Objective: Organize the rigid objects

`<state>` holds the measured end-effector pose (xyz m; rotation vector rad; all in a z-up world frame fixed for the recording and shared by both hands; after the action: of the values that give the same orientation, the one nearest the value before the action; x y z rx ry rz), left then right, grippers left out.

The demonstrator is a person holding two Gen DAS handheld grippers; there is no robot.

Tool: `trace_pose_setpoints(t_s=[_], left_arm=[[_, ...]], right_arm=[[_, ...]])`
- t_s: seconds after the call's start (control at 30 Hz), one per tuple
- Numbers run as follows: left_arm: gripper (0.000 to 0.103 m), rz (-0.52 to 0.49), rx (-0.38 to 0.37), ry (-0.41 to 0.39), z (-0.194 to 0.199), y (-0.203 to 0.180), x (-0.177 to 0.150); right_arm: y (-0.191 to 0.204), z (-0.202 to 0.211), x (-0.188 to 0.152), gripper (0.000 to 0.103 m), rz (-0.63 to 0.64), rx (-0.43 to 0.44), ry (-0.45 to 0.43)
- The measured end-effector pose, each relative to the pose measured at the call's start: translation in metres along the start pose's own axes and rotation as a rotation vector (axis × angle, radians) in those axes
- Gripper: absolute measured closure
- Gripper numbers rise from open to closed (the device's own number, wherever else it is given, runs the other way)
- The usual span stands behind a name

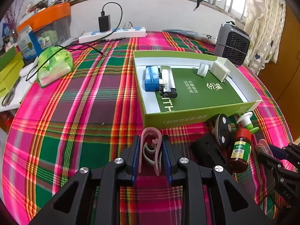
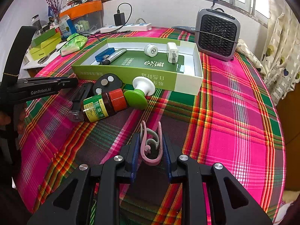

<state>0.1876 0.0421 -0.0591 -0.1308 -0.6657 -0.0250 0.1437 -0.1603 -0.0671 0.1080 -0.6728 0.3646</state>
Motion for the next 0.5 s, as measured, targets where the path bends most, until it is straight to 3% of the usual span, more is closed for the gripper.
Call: trace_pose_setpoints(t_s=[0.5], left_arm=[[0.081,-0.019,0.003,-0.038,0.018,-0.005,0.000]], right_arm=[[-0.002,0.006,0.004,0.079,-0.014,0.013,-0.033]])
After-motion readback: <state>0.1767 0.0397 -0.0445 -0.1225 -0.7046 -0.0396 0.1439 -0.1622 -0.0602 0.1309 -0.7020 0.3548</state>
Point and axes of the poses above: each gripper's, at about its wrist camera, not at the fingertips, and z roughly against the way its jaws point, y to its left, x to its top, the point moved 9 cm from there along -z, roughly the way its jaws point, and after that the axes turned 4 degrees about -x, right-handed, at the moved point
